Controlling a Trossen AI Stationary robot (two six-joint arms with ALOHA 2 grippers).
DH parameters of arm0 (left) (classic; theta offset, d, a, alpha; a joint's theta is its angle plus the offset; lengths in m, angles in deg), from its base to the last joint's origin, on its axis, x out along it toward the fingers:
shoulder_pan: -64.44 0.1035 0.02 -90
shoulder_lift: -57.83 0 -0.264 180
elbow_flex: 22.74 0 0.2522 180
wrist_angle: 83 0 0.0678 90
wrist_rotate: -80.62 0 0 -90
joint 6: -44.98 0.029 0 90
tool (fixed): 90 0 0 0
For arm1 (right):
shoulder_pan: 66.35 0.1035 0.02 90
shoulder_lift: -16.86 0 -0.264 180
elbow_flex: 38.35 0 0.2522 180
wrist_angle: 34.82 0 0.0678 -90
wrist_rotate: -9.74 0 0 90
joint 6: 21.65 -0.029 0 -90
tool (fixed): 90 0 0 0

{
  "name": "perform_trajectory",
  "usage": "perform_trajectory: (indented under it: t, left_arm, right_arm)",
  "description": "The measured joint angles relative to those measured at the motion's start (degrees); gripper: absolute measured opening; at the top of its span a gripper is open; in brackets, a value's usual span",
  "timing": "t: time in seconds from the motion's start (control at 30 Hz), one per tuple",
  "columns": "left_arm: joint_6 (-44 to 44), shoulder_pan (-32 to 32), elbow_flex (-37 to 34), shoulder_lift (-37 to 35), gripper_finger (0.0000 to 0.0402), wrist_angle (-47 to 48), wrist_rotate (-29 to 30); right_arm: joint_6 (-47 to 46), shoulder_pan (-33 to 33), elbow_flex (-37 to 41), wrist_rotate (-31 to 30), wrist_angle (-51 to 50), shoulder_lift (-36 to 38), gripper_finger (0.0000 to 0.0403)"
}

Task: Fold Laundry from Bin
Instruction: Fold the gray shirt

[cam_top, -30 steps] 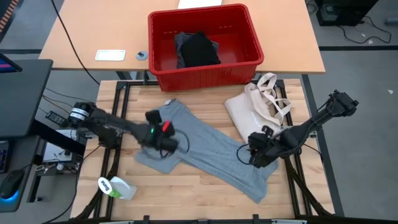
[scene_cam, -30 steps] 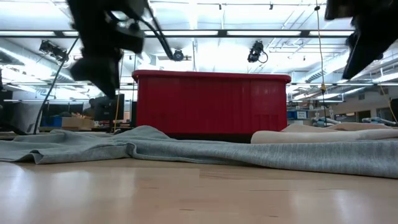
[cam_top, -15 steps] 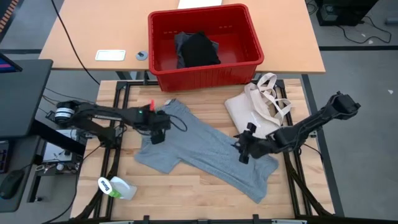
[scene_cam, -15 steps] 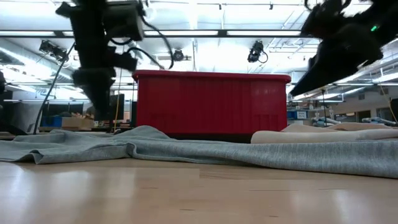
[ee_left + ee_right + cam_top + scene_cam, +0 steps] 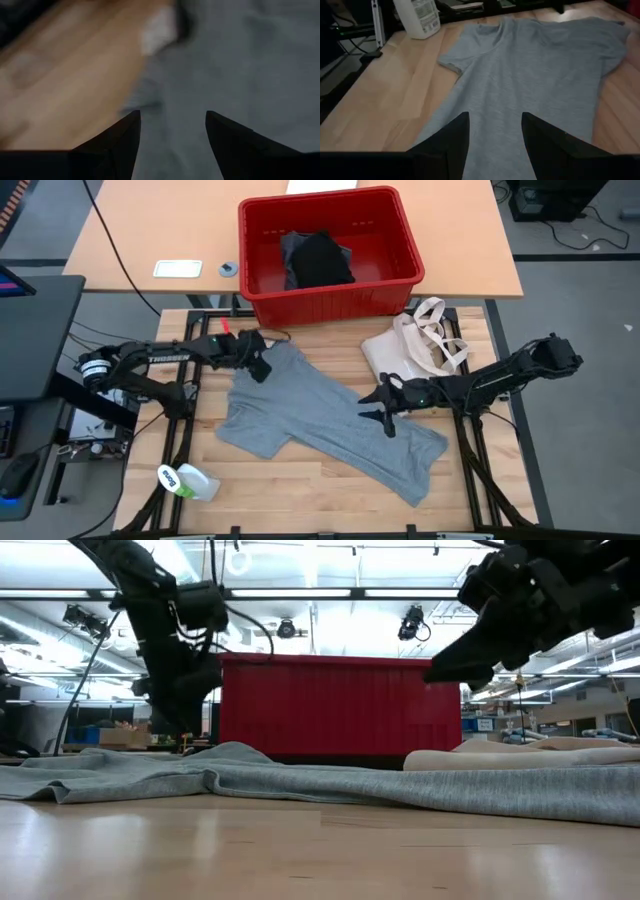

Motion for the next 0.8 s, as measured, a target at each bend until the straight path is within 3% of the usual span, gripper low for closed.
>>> perform_trajectory:
  t: [0.23,0.6,0.7,0.8]
  left_arm:
    - [7.59,7.71,0.05,3.28,0.0230,1.88,2.64]
    - [17.73,7.43,0.15,14.88,0.0229,-3.12,3.76]
    - [18.29,7.47,0.26,16.51,0.0206,-4.75,6.61]
    - [21.40,6.34,0.10,16.67,0.0144,-6.32,6.34]
  right_arm:
    - [2.87,-0.68,-0.02,0.84,0.86,-2.34,0.0173]
    - [8.30,-0.94,-0.07,0.96,8.84,-7.63,0.0172]
    - [8.90,-0.94,-0.07,0.90,10.04,-8.91,0.0172]
    - [9.10,-0.94,-0.07,0.55,11.77,-10.52,0.0172]
